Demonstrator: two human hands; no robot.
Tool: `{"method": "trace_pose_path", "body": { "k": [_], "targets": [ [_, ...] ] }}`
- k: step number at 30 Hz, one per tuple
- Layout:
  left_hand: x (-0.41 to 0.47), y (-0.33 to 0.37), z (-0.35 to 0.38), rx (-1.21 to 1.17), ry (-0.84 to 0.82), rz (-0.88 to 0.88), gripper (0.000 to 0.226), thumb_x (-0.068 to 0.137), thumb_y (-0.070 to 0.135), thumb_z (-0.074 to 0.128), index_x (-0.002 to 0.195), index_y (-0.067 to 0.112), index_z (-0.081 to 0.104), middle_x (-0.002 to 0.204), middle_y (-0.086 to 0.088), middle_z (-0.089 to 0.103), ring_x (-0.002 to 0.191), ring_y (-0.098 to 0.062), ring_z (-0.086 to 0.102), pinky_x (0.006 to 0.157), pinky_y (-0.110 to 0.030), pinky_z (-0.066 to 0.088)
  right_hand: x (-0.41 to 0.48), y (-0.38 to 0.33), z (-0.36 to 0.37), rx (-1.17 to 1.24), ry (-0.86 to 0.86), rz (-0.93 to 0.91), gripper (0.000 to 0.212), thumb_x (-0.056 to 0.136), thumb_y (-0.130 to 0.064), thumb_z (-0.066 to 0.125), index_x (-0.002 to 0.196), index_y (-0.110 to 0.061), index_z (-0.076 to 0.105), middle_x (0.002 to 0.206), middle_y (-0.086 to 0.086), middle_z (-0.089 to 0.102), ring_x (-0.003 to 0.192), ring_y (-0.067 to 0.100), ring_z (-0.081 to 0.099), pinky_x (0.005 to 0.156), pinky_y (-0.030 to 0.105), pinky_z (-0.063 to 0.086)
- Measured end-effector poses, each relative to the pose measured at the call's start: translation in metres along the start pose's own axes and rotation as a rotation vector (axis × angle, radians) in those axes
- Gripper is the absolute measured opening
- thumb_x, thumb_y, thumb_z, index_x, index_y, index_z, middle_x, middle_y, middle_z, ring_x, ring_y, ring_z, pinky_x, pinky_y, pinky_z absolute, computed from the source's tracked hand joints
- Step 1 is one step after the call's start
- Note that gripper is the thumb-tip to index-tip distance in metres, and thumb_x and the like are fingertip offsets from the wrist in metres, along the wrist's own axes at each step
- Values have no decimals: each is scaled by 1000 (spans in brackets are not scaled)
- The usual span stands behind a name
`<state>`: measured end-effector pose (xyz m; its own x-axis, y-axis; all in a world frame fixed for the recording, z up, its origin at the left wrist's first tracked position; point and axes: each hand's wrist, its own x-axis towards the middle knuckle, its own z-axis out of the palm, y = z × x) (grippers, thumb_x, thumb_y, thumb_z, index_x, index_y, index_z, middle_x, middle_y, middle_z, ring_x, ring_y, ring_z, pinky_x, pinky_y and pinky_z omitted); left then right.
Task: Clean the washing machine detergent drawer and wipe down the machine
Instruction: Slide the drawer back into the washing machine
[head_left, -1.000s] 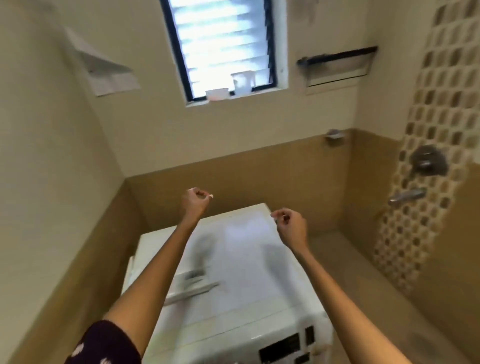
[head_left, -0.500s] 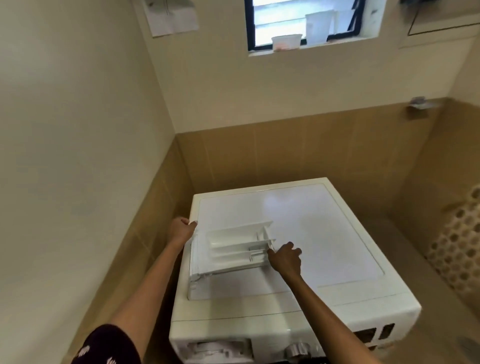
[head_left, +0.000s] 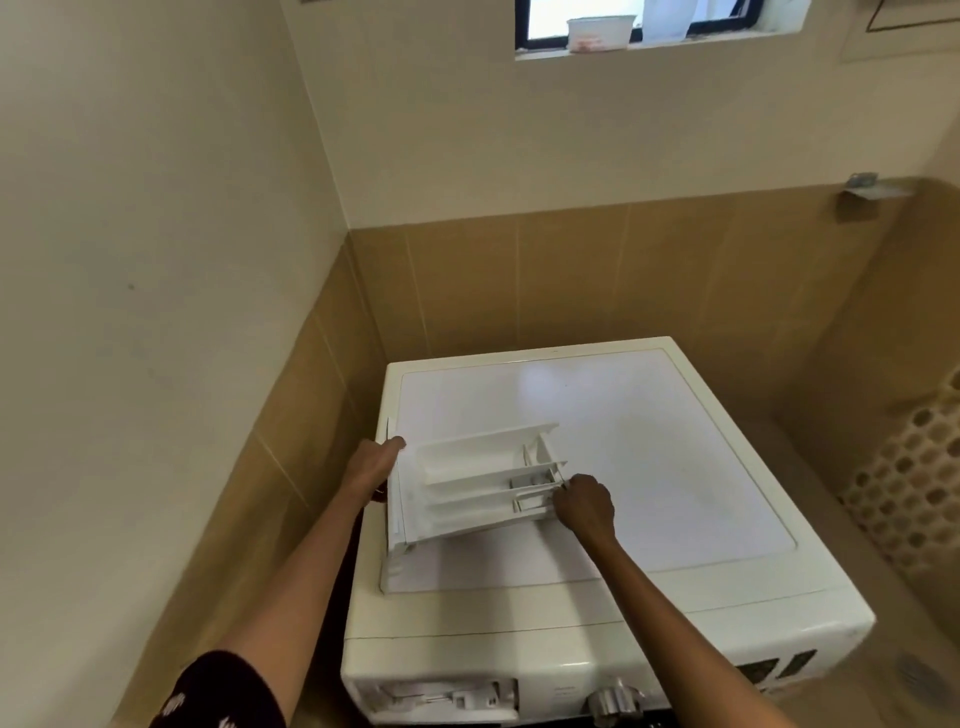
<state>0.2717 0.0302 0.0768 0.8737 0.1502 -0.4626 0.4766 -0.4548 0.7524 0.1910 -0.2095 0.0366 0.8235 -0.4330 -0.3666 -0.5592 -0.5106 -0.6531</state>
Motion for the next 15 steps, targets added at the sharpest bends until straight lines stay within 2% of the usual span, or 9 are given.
{"method": "trace_pose_path", "body": {
  "k": [4, 7, 9, 11, 15],
  "targets": [
    [-11, -4, -15, -54, 36, 42, 32, 91, 36, 43, 95, 6, 54, 87, -14, 59, 76, -26, 56, 74, -36, 47, 0, -11, -13, 92, 41, -120, 21, 89, -9, 49, 101, 3, 62, 106, 23, 61, 105, 34, 55, 68, 23, 34],
    [-26, -8, -25, -155, 64, 32, 35, 90, 40, 41, 82, 9, 56, 80, -13, 58, 69, -24, 53, 58, -28, 41, -6, -24, -25, 175, 73, -208, 25, 88, -8, 50, 109, -1, 63, 116, 20, 57, 93, 29, 54, 61, 18, 35],
    [-44, -14, -31, -238, 100, -3, 39, 86, 45, 43, 71, 11, 53, 72, -11, 55, 63, -24, 51, 54, -27, 39, -15, -32, -32, 191, 86, -273, 30, 91, -9, 50, 120, -3, 58, 124, 19, 50, 100, 29, 51, 67, 15, 36],
    [-68, -23, -33, -317, 148, -4, 41, 80, 49, 46, 64, 13, 50, 64, -8, 52, 56, -22, 48, 48, -25, 36, -29, -41, -37, 250, 95, -314, 35, 92, -8, 52, 127, -6, 52, 126, 21, 43, 108, 32, 52, 80, 21, 38],
    [-132, -50, -28, -514, 271, -4, 38, 64, 51, 47, 56, 14, 43, 51, -4, 43, 43, -18, 39, 40, -21, 30, -65, -48, -40, 438, 41, -325, 52, 88, -3, 56, 136, -10, 37, 131, 21, 42, 107, 33, 56, 86, 31, 42]
  ]
}}
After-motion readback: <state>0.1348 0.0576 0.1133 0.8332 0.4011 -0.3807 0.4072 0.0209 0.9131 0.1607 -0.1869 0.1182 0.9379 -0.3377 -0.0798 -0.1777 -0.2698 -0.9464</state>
